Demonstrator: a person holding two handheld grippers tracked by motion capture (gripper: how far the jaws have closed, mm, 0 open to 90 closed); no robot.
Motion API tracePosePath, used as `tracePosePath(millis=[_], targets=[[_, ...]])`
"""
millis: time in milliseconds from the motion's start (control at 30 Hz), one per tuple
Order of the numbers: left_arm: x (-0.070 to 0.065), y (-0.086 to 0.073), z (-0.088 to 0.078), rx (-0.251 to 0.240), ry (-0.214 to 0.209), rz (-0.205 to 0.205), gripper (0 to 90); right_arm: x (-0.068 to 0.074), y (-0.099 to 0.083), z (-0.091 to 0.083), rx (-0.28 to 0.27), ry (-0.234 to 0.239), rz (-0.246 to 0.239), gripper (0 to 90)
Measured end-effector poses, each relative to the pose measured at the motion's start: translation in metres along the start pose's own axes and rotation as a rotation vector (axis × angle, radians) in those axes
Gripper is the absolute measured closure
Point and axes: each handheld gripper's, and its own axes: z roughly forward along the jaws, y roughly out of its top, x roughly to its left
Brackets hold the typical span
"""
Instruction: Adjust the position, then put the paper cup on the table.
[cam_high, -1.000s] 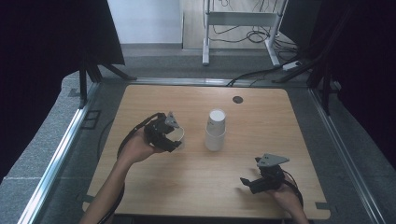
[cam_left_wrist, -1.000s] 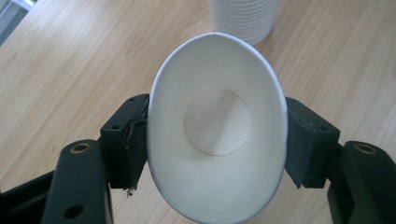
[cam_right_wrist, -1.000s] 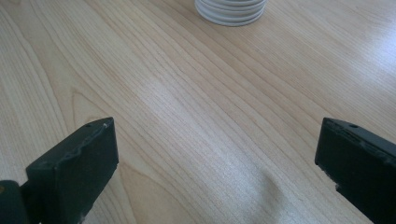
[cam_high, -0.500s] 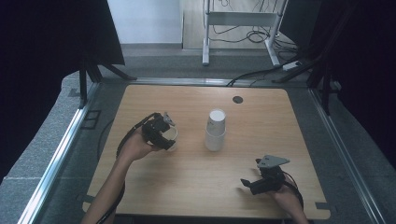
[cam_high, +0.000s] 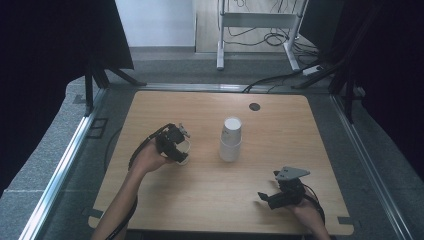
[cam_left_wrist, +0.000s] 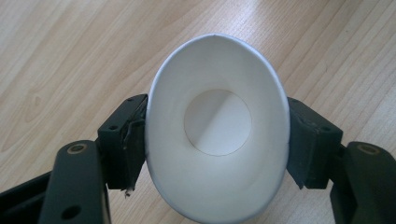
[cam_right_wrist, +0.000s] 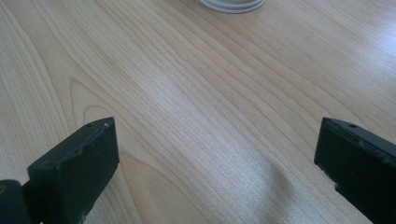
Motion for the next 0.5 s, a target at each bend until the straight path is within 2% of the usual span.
tracePosePath(millis=[200, 333, 433, 500], targets=[[-0.0005, 0.0021, 0.0026, 0.005, 0.001, -0.007, 26.1, -0.0001, -0.0002, -0.0002, 0.0, 0.001, 0.0, 0.1], [-0.0004, 0.0011, 0.0043, -0.029, -0.011, -0.043, 14.8, -0.0005, -0.0001, -0.0011, -0.004, 0.003, 0.0, 0.1], [0.0011, -0.0015, 0.0014, -0.055, -0.019, -0.057, 10.6, -0.0008, -0.0001, -0.0016, -0.004, 0.004, 0.001, 0.1], [0.0029, -0.0034, -0.0032, -0.087, -0.027, -0.081, 7.9, -0.0011, 0.0, -0.0018, -0.005, 0.005, 0.002, 0.1]])
